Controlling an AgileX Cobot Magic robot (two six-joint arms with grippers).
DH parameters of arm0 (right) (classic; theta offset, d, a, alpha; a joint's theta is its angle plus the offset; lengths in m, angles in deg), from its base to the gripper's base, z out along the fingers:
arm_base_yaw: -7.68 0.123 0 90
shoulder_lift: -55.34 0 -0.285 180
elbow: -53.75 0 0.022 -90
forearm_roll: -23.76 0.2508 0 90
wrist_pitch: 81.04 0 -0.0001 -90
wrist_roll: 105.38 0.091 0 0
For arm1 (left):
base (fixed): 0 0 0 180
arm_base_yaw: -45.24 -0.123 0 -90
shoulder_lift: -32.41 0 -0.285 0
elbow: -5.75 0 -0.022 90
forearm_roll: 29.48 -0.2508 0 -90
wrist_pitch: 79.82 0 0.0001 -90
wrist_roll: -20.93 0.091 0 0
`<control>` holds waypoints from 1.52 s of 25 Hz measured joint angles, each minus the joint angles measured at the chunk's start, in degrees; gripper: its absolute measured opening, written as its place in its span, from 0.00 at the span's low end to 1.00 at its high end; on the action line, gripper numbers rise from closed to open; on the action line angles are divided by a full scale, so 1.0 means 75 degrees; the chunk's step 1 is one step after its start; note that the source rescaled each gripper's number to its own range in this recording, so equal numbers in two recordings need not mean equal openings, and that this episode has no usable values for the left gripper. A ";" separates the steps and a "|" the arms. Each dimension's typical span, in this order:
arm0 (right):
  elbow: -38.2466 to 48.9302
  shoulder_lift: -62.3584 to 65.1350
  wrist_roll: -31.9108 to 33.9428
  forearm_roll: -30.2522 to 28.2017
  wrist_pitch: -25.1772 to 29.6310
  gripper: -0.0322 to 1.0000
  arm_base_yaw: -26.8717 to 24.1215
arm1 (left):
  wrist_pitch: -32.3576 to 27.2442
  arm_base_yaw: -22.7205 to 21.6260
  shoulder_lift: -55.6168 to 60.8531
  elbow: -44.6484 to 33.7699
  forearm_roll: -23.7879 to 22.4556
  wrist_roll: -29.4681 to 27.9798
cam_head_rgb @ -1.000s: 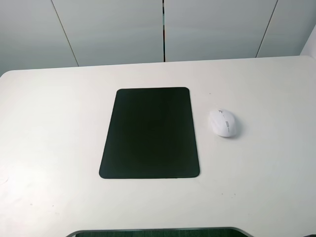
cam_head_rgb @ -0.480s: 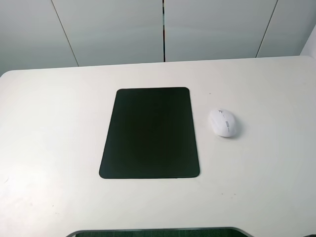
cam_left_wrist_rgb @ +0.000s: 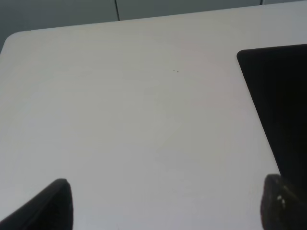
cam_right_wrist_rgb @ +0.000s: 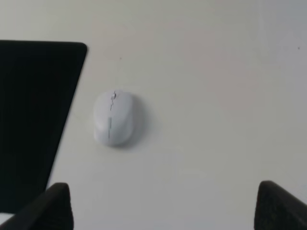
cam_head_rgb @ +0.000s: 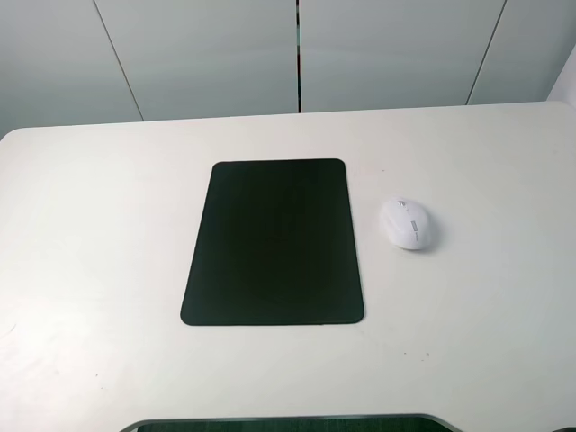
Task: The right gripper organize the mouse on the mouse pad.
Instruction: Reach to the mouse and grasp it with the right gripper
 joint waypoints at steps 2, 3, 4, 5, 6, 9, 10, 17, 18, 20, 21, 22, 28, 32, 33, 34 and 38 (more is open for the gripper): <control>-0.0319 -0.0700 0.0045 0.0000 -0.0148 0.50 0.0000 | 0.0000 0.0000 0.0000 0.0000 0.0000 0.0000; -0.0469 -0.1078 0.0045 0.0000 -0.0163 0.50 0.0000 | 0.0000 0.0000 0.0000 0.0000 0.0000 0.0000; -0.0598 -0.1445 0.0059 0.0000 -0.0204 0.50 0.0000 | 0.0000 0.0000 0.0000 0.0000 0.0000 0.0000; -0.0692 -0.1739 0.0059 0.0000 -0.0204 0.50 0.0000 | 0.0000 0.0000 0.0000 0.0000 0.0000 0.0000; -0.0786 -0.2079 0.0096 0.0000 -0.0215 0.51 0.0000 | 0.0000 0.0000 0.0000 0.0000 0.0000 0.0000; -0.0927 -0.2994 0.0388 0.0000 -0.0262 0.52 0.0000 | 0.0000 0.0000 0.0000 0.0000 0.0000 0.0000; -0.0944 -0.3295 0.0458 0.0000 -0.0275 0.52 0.0053 | 0.0014 0.0000 0.0000 0.0000 0.0000 0.0000; -0.0944 -0.4975 0.1130 -0.0164 -0.1163 0.66 0.1367 | 0.0030 0.0000 0.0000 0.0000 0.0000 0.0000; -0.0944 -0.5242 0.1242 -0.0180 -0.1357 0.80 0.1484 | 0.0030 0.0000 0.0000 0.0000 0.0000 0.0000; -0.0956 -0.5769 0.1358 -0.0180 -0.1664 0.96 0.1660 | 0.0030 0.0000 0.0000 0.0000 0.0000 0.0000; -0.0956 -0.6063 0.1377 -0.0180 -0.1849 0.98 0.1754 | 0.0030 0.0000 0.0000 0.0000 0.0000 0.0000; -0.0956 -0.6346 0.1395 -0.0180 -0.2029 0.99 0.1849 | 0.0030 0.0000 0.0000 0.0000 0.0000 0.0000; -0.1472 -0.7981 0.1409 -0.0180 -0.2587 1.00 0.2451 | 0.0045 0.0000 0.0000 0.0000 0.0000 0.0000; -0.2154 -0.9134 0.1494 -0.0212 -0.2685 1.00 0.2708 | 0.0045 0.0000 0.0000 0.0000 0.0000 0.0000; -0.2291 -0.9421 0.1594 -0.0212 -0.2685 1.00 0.2720 | 0.0045 0.0000 0.0000 0.0000 0.0000 0.0000; -0.2440 -0.9646 0.1690 -0.0226 -0.2700 1.00 0.2720 | 0.0045 0.0000 0.0000 0.0000 0.0000 0.0000; -0.2782 -1.0552 0.2084 -0.0414 -0.2749 1.00 0.2737 | 0.0045 0.0000 0.0000 0.0000 0.0000 0.0000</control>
